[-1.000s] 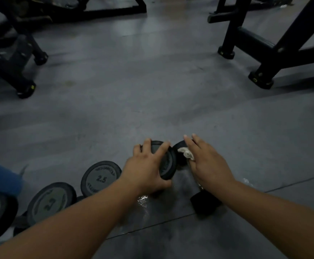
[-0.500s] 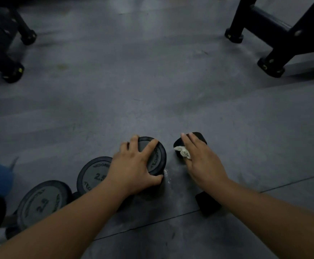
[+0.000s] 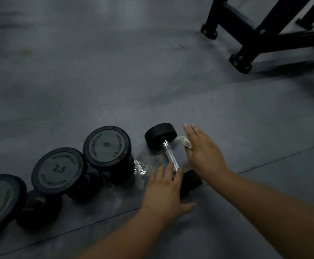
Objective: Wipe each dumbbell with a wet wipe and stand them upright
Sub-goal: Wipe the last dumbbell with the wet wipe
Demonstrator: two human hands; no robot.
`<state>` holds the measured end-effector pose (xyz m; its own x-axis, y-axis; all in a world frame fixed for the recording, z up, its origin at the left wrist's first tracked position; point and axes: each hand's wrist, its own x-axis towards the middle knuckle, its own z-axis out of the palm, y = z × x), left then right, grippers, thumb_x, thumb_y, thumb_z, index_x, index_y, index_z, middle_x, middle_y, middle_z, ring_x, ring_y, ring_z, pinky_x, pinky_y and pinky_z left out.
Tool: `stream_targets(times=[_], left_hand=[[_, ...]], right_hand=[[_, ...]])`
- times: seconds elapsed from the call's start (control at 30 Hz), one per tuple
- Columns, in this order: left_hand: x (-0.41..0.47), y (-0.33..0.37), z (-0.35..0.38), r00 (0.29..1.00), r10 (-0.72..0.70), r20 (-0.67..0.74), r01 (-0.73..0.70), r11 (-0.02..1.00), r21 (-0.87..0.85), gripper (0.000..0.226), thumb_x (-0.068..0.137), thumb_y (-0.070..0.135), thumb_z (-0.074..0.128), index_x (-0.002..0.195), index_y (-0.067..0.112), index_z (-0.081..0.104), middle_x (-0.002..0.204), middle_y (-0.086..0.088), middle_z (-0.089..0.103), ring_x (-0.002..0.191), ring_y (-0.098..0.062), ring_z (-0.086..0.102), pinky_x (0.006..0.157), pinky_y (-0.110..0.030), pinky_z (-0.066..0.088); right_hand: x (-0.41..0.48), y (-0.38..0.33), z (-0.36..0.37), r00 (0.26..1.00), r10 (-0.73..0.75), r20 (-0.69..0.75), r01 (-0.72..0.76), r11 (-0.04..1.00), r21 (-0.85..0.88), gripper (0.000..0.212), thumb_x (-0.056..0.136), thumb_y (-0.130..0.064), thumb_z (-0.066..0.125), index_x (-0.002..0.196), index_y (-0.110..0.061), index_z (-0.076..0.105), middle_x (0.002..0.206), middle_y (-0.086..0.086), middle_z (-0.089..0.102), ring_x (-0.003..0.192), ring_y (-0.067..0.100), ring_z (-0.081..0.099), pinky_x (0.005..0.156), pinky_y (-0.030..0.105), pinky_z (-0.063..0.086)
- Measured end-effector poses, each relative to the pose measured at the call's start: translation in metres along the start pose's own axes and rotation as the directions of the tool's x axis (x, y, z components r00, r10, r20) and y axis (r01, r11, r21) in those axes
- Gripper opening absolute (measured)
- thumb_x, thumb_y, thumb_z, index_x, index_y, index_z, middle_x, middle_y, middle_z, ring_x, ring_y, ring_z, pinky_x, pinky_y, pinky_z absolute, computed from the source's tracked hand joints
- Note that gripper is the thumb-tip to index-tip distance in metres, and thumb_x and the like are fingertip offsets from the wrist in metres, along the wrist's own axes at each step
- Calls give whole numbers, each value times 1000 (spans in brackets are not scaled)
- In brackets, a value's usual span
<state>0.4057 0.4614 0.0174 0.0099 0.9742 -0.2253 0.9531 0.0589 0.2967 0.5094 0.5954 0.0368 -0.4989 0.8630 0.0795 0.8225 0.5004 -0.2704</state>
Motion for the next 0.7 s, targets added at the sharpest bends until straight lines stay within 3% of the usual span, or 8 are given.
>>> stream_targets(times=[0.13,0.23,0.33,0.47,0.7], left_hand=[[12,14,25,995,-18,95,18,1000,-2,99,72,61,68,147,26,16,149,-4,29,130,-30,38,104,-44,40],[22,15,33,998,-41,51,42,999,-11,84,83,38,68,149,23,19,138,-3,44,116,-28,52,88,-38,47],[27,13,35,998,-61,13,61,997,-50,63,86,25,65,140,19,31,128,-4,52,110,-28,56,81,-38,46],[20,9,35,998,-69,-7,68,994,-81,50,86,21,59,131,18,38,123,-4,51,106,-30,56,80,-38,44],[-14,-41,25,998,41,53,-39,999,-30,49,81,14,57,127,20,41,122,-2,51,110,-28,54,83,-38,46]], right_hand=[[-14,23,2,997,-48,52,51,996,-71,62,93,-28,51,149,-25,25,152,10,31,130,30,42,99,44,43],[-24,37,7,987,-110,113,126,981,-146,67,87,-25,61,147,-21,31,149,14,36,127,33,46,94,45,47],[-34,47,11,982,-105,157,134,974,-185,70,84,-23,64,146,-21,33,147,15,39,126,34,47,91,45,48],[-42,43,10,966,-164,198,211,948,-241,74,79,-22,66,146,-22,34,148,15,39,127,34,47,91,45,48],[-54,17,0,896,-364,253,435,832,-345,71,86,-34,57,149,-28,25,155,12,25,141,31,29,108,45,31]])
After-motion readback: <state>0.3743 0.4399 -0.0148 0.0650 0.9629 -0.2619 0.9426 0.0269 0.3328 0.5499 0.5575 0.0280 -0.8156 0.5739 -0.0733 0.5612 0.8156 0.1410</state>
